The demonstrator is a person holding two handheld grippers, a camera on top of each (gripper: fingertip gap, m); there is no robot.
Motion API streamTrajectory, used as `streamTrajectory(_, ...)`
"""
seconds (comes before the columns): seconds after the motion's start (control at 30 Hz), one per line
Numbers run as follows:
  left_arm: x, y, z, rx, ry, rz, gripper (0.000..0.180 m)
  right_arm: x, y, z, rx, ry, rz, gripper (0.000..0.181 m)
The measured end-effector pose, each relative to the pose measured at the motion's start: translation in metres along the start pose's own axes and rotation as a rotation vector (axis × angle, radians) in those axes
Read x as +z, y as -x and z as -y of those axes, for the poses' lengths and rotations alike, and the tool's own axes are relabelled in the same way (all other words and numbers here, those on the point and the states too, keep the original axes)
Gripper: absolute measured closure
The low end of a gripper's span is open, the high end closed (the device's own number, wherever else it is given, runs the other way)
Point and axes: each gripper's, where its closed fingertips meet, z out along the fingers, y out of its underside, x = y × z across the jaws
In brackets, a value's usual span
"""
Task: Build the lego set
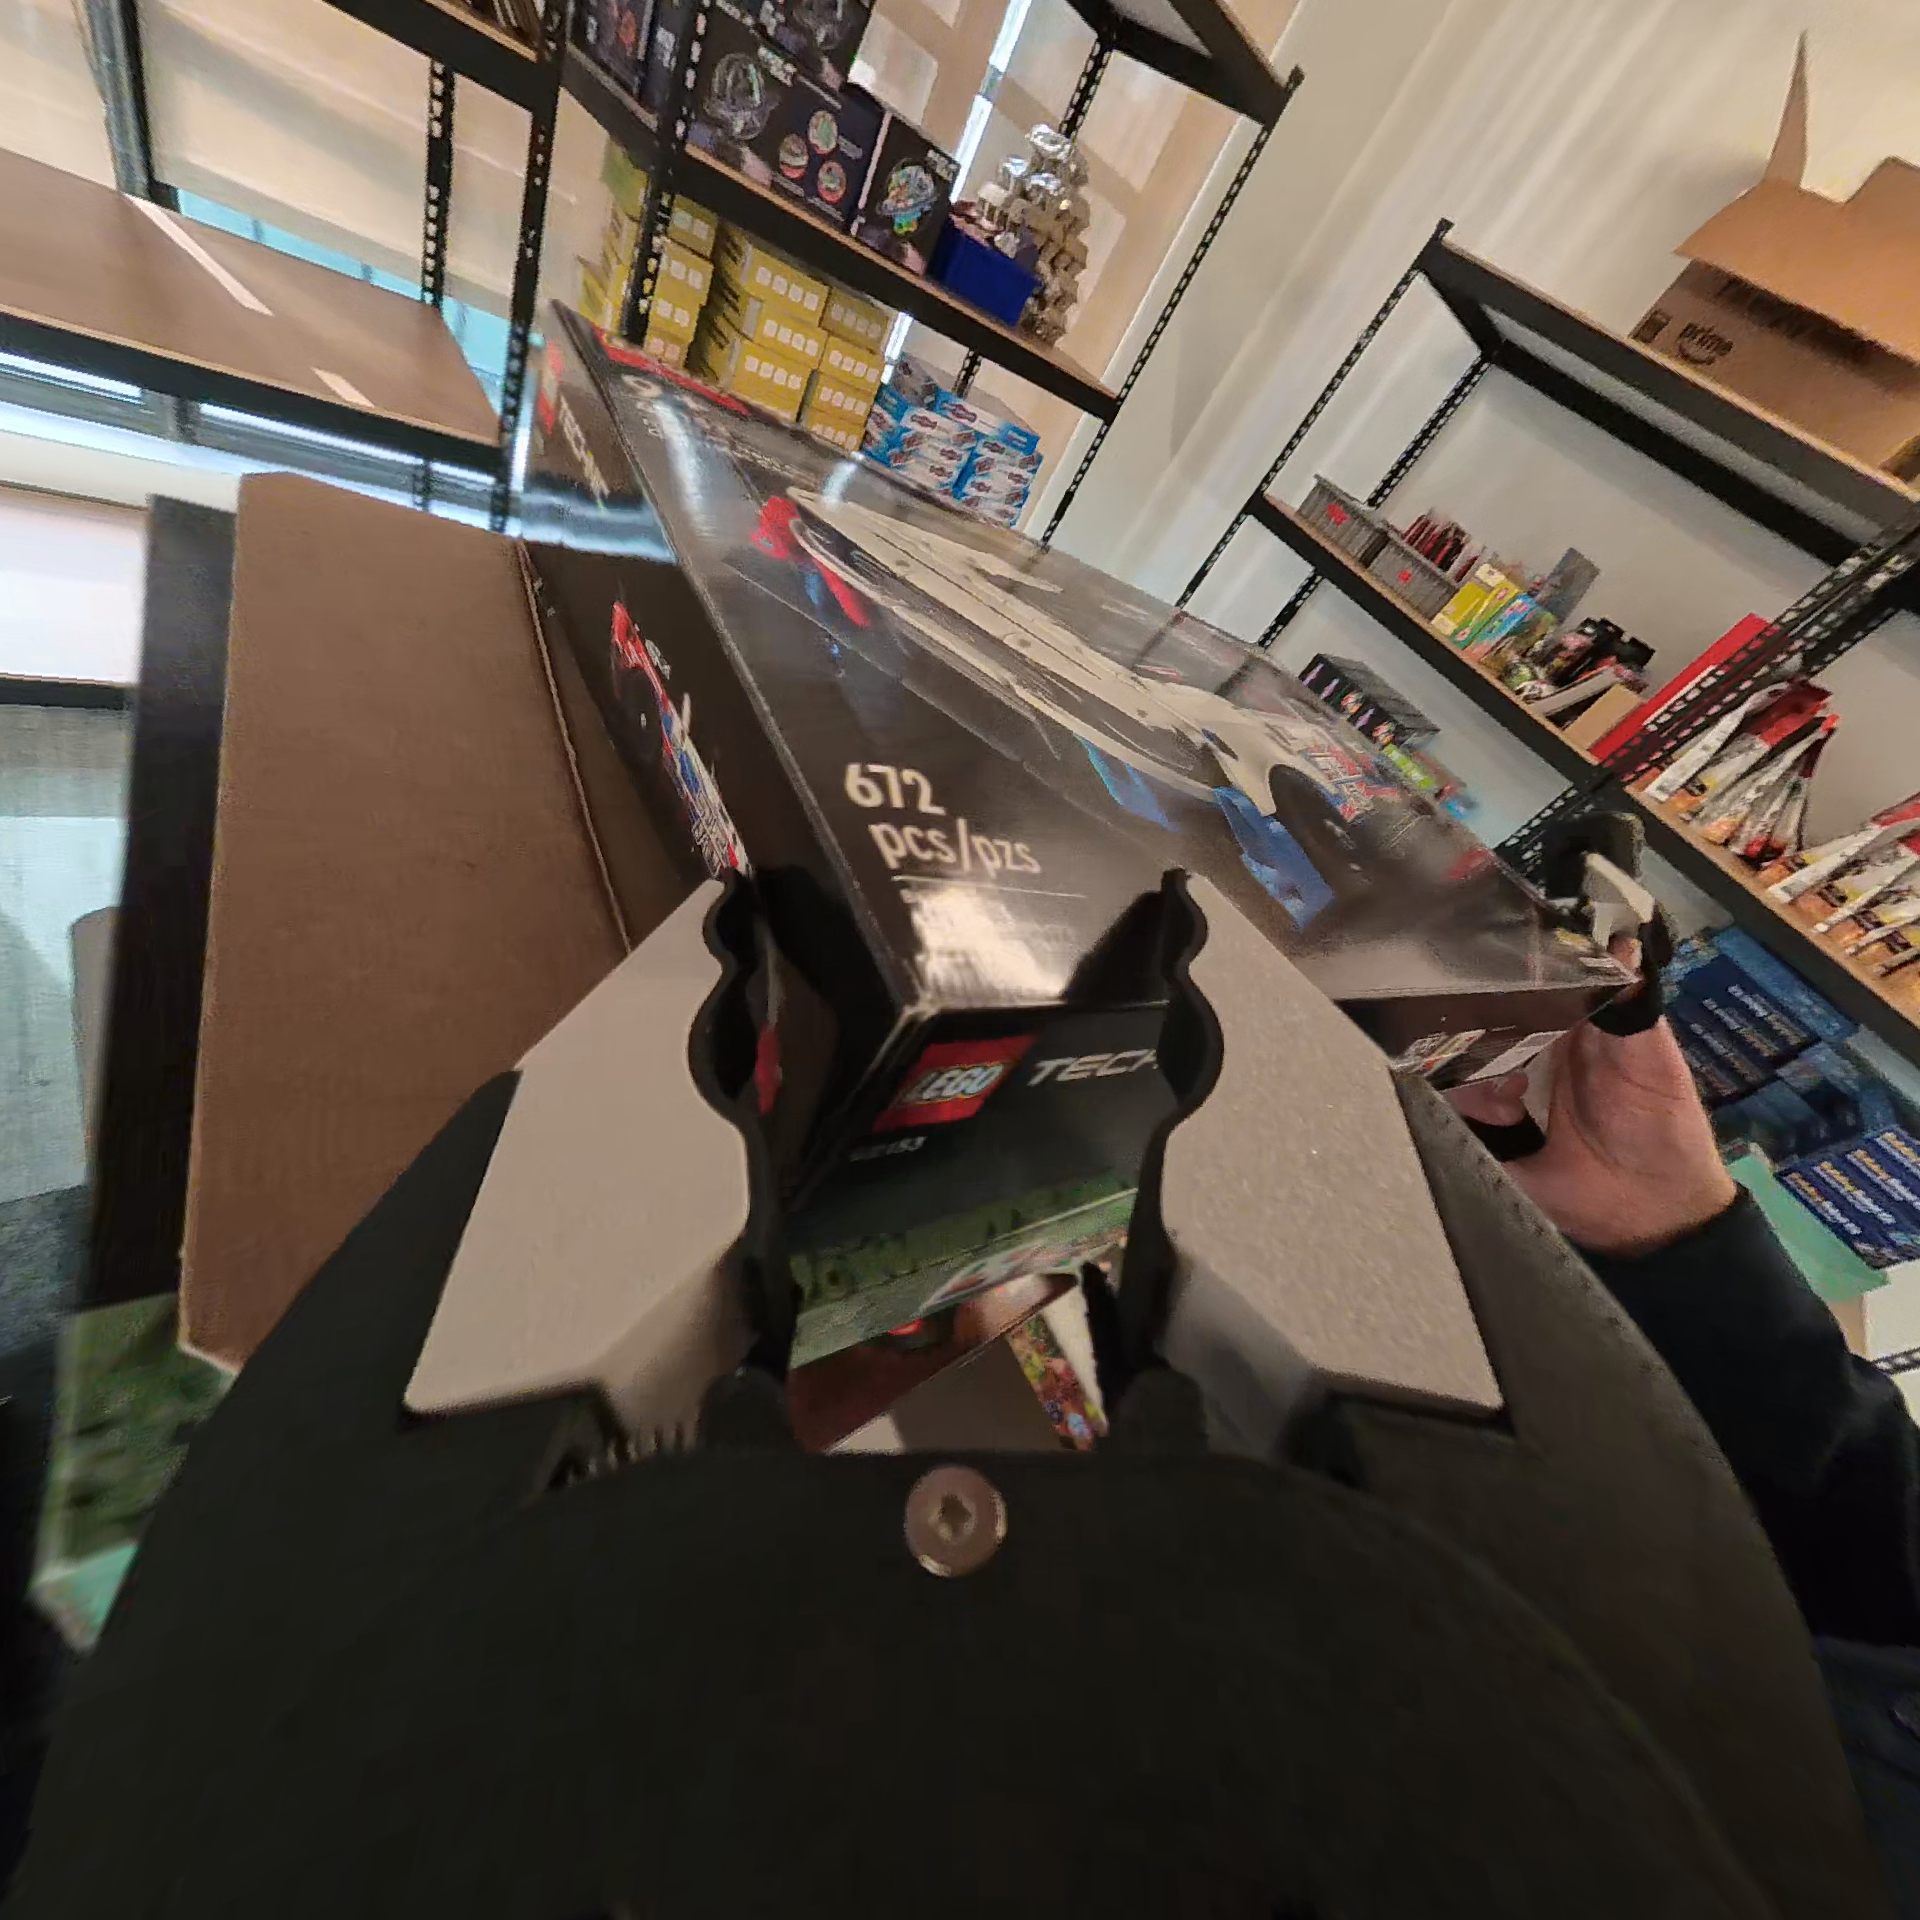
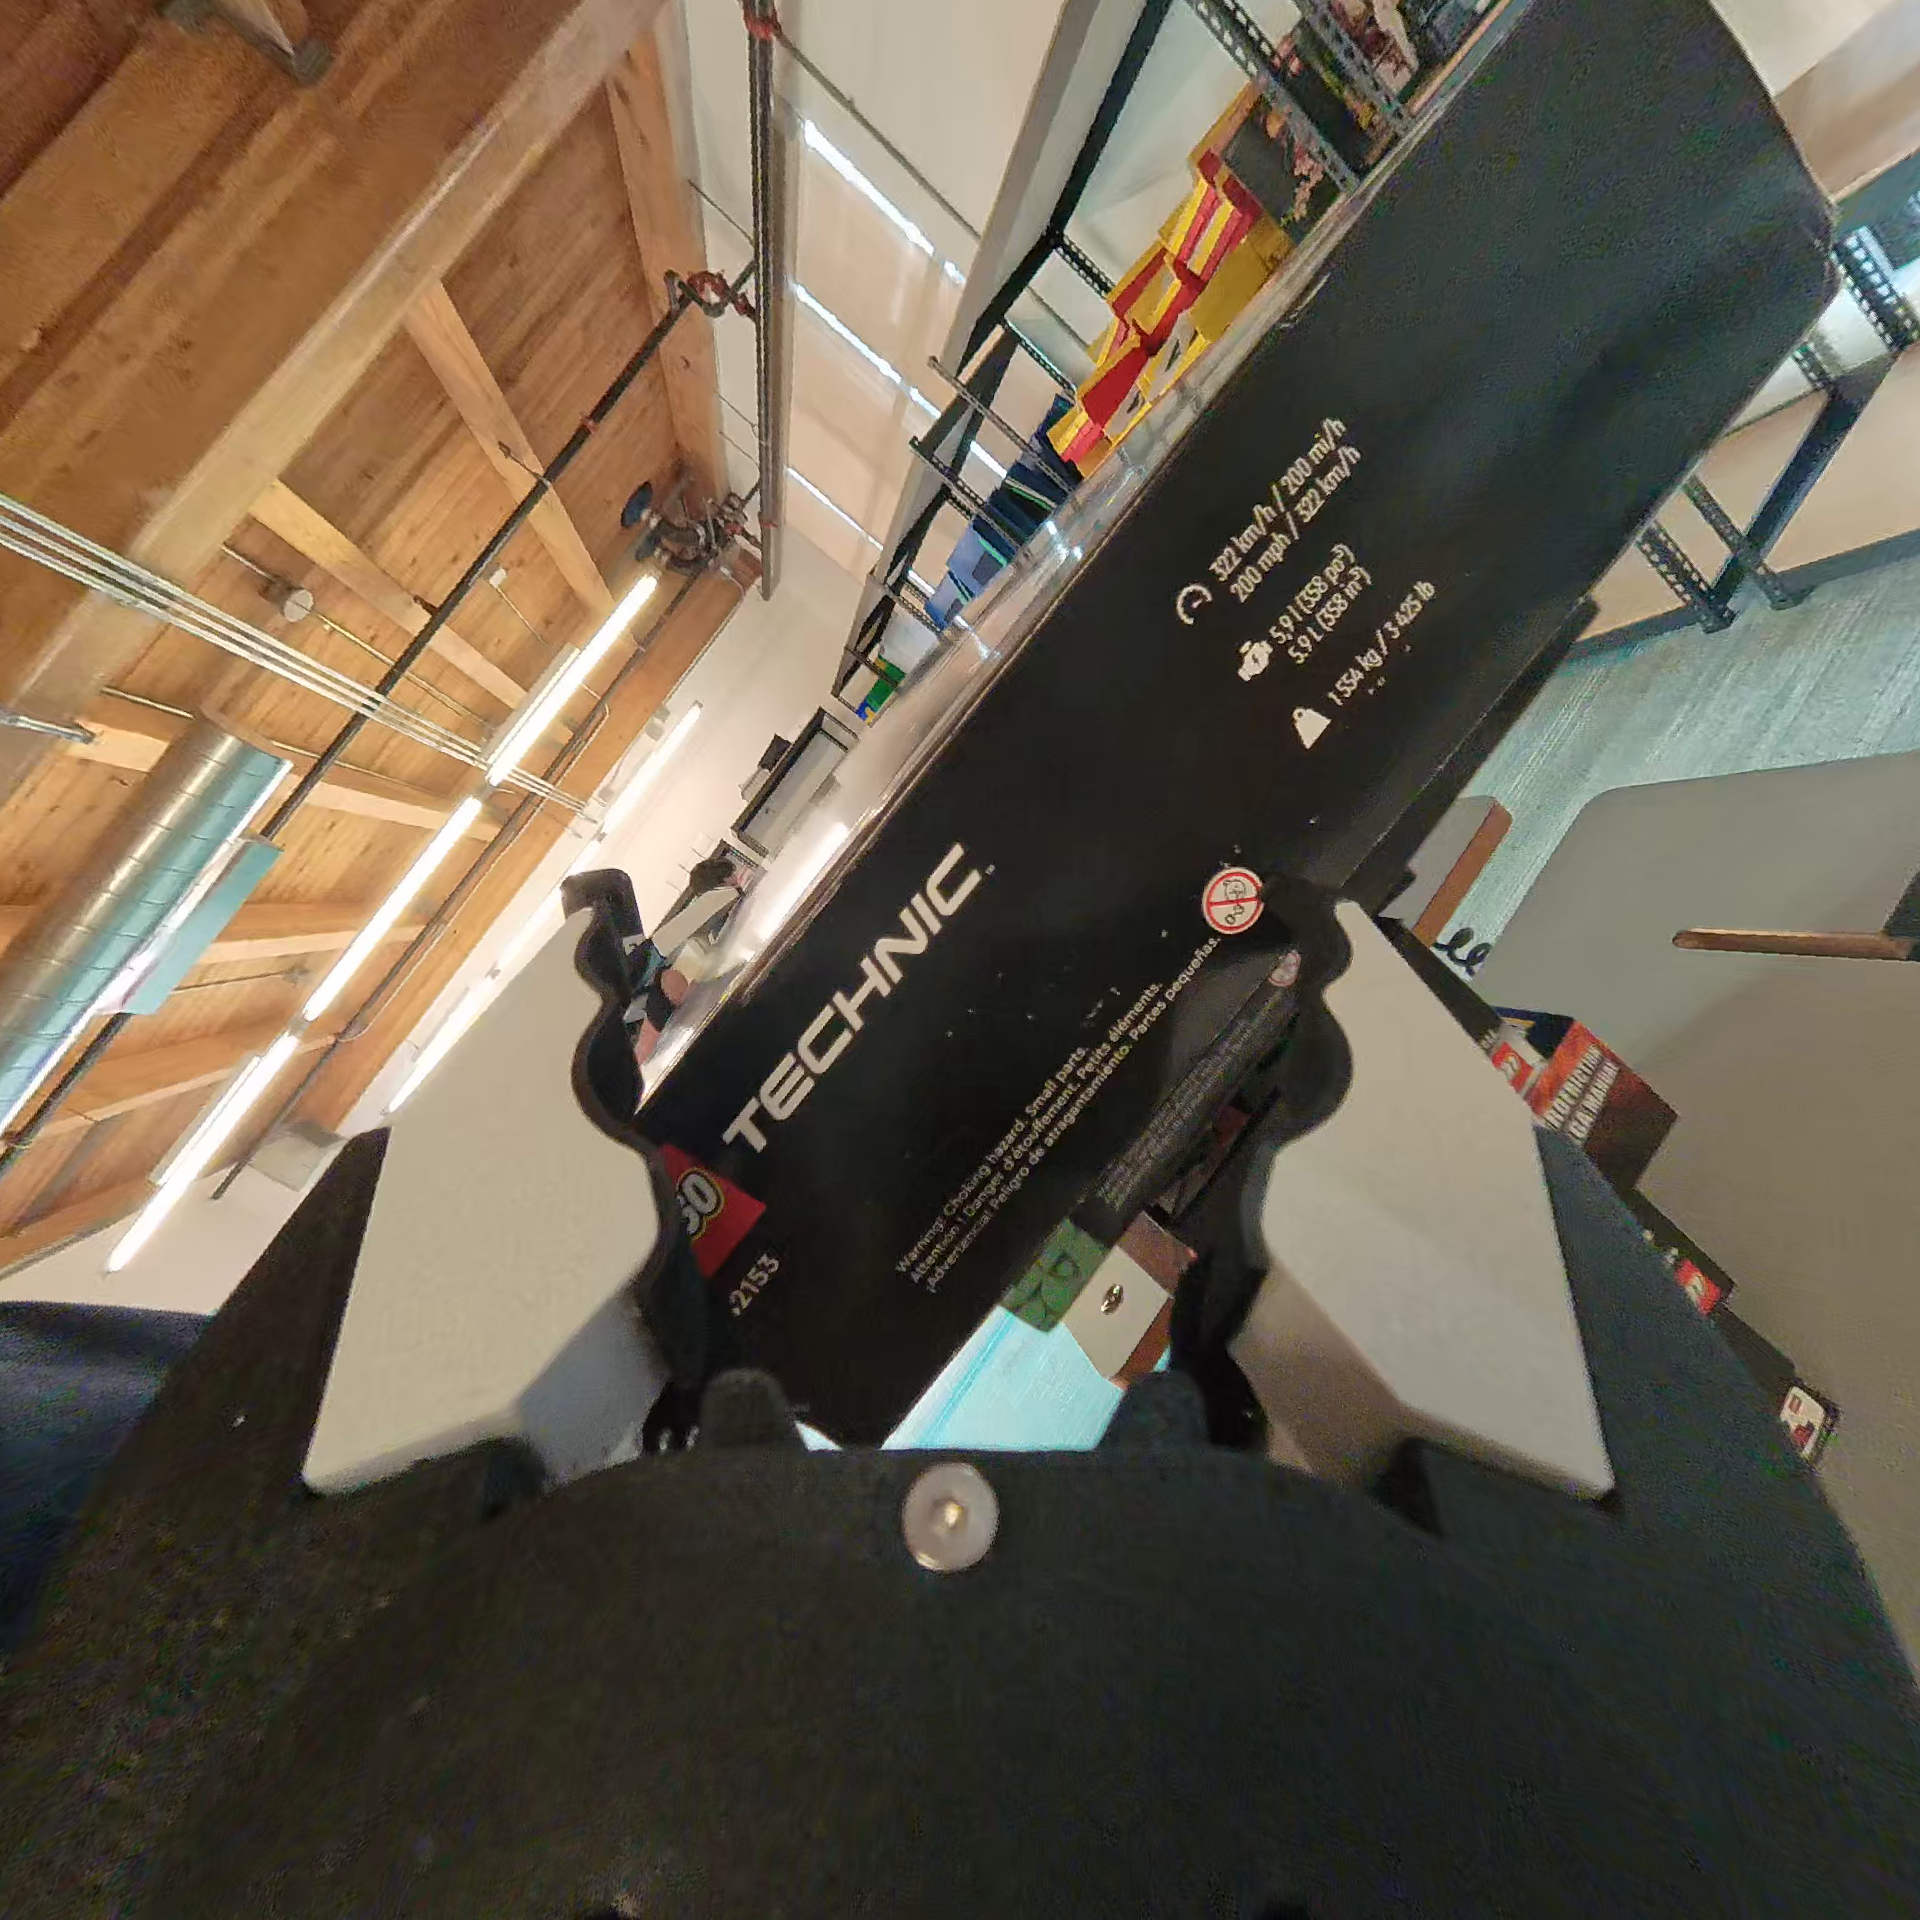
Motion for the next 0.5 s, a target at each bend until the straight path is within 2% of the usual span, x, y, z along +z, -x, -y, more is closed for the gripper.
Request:
streamTrajectory(0.27, 0.011, -0.020, -0.014, -0.067, -0.014, -0.076, 0.117, -0.041, -0.011, 0.004, 0.010, 0.001, -0.009, 0.059)
streamTrajectory(0.37, 0.013, -0.015, -0.017, -0.097, 0.029, -0.086, 0.117, -0.039, -0.013, 0.007, 0.038, -0.003, 0.012, 0.056)
streamTrajectory(0.5, 0.010, -0.014, -0.007, -0.090, 0.001, -0.067, 0.121, -0.035, -0.022, 0.015, 0.092, -0.021, 0.036, 0.051)
